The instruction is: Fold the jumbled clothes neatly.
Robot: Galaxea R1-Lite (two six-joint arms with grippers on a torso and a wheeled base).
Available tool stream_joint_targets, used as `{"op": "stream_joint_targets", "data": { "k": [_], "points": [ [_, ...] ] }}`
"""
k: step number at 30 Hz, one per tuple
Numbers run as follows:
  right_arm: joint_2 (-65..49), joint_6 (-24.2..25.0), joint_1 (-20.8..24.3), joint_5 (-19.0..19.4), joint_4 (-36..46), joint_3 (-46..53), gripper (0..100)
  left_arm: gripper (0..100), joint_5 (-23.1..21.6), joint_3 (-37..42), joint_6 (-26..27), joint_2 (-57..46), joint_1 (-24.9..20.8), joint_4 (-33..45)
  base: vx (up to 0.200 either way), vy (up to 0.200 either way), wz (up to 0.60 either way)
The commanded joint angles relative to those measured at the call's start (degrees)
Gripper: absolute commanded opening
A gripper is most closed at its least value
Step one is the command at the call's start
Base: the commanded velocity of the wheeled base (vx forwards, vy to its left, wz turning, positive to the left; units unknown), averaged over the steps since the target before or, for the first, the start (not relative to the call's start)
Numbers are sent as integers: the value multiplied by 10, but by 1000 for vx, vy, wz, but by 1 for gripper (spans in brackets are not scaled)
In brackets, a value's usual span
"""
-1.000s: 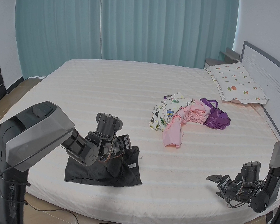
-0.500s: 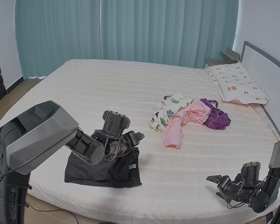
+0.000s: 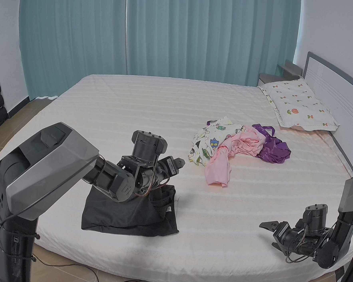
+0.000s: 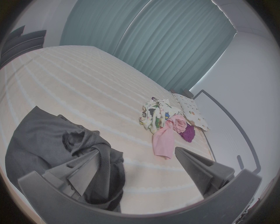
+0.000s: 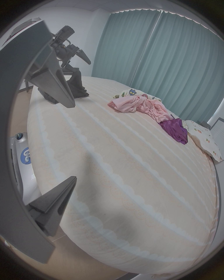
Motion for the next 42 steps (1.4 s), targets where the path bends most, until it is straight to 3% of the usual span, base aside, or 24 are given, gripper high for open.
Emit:
{"op": "stream_joint_targets", "data": {
  "k": [1, 7, 11, 15, 25, 31, 37, 42],
  "points": [
    [0, 0, 1, 0, 0, 0, 100, 100, 2, 3, 3, 12, 6, 2, 0, 0, 0],
    [0, 0, 1, 0, 0, 0, 100, 100, -2, 42, 80, -4, 0, 4, 0, 0, 0],
    [0, 0, 1, 0, 0, 0, 100, 100, -7, 41, 98, -19, -5, 0, 0, 0, 0],
    [0, 0, 1, 0, 0, 0, 100, 100, -37, 42, 92, -22, -20, -10, 0, 0, 0],
    [-1, 0, 1, 0, 0, 0, 100, 100, -30, 71, 94, -40, -19, -4, 0, 0, 0],
    [-1, 0, 1, 0, 0, 0, 100, 100, -31, 178, 86, -108, 6, -16, 0, 0, 0],
    [-1, 0, 1, 0, 0, 0, 100, 100, -33, 273, 35, -163, 31, -19, 0, 0, 0],
    [-4, 1, 2, 0, 0, 2, 100, 100, -32, 319, 22, -191, 42, -19, 0, 0, 0]
  ]
}}
